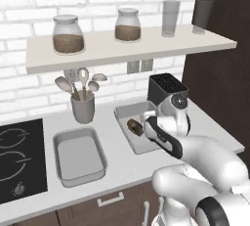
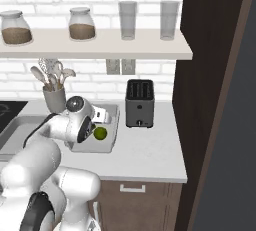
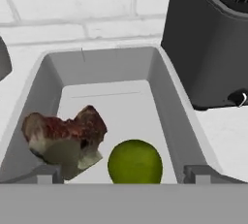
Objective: Place one lime and one steak in each tupperware on the nearby counter, to pack two identical lunches.
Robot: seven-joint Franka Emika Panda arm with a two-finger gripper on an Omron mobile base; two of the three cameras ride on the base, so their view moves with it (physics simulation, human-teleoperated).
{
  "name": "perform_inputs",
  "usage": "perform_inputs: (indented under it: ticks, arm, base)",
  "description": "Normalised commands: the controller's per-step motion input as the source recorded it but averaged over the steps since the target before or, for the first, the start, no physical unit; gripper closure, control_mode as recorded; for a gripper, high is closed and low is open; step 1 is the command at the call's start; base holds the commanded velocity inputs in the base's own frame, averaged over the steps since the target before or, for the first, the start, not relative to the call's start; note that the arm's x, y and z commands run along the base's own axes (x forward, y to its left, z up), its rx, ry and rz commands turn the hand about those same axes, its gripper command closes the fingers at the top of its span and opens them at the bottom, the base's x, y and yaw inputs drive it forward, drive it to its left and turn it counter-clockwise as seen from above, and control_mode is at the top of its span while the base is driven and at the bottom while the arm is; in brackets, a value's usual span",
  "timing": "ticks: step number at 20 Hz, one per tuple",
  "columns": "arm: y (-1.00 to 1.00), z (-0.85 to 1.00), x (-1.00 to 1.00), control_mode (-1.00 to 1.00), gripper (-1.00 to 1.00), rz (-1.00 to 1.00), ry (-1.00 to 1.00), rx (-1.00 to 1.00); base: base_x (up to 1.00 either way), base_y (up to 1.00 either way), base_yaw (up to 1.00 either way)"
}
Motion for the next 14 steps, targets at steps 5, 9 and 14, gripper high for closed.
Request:
perform_inputs:
  ticks: [5, 9, 14]
  arm:
    - [0.0, 0.95, -1.0, -1.0, -1.0, -0.02, -0.03, 0.0]
    - [0.0, 0.52, -1.0, -1.0, -1.0, -0.08, 0.0, 0.0]
    - [0.0, 0.1, -0.8, 1.0, -1.0, -0.06, 0.0, 0.0]
  base:
    - [0.0, 0.0, 0.0]
    - [0.0, 0.0, 0.0]
    - [-0.2, -0.02, -0.01]
